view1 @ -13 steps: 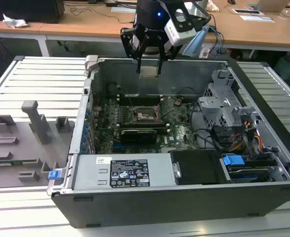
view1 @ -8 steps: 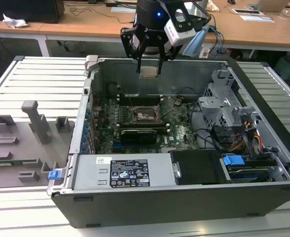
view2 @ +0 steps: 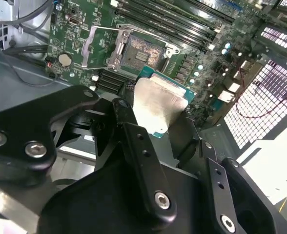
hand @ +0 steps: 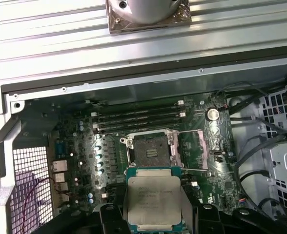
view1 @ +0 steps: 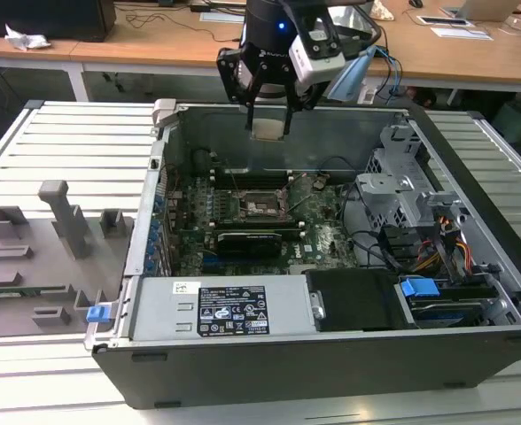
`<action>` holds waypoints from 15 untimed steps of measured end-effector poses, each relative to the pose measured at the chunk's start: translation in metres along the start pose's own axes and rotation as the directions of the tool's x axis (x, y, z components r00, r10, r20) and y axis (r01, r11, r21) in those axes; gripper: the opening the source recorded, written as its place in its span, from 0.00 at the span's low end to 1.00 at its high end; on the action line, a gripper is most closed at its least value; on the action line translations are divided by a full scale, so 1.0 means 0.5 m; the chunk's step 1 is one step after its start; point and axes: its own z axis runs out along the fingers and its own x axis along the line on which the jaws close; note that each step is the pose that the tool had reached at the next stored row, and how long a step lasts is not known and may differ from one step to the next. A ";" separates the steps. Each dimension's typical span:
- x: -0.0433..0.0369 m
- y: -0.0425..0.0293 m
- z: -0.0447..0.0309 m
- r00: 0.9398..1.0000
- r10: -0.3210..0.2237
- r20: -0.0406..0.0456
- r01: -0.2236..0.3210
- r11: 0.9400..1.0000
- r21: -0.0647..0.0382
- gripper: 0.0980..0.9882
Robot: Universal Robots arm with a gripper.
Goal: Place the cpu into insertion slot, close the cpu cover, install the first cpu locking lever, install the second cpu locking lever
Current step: 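Place the cpu into insertion slot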
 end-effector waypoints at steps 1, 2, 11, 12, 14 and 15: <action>0.000 0.000 0.000 1.000 0.011 0.001 -0.011 1.000 0.000 0.48; 0.000 0.000 0.000 1.000 0.024 0.002 -0.024 1.000 0.000 0.48; 0.000 0.000 0.001 0.993 0.117 0.010 -0.117 0.993 -0.003 0.48; 0.000 0.000 0.001 0.991 0.130 0.011 -0.130 0.992 -0.003 0.48; 0.000 0.000 0.001 0.989 0.145 0.013 -0.145 0.989 -0.004 0.48; 0.000 0.000 0.001 0.989 0.149 0.013 -0.149 0.989 -0.004 0.48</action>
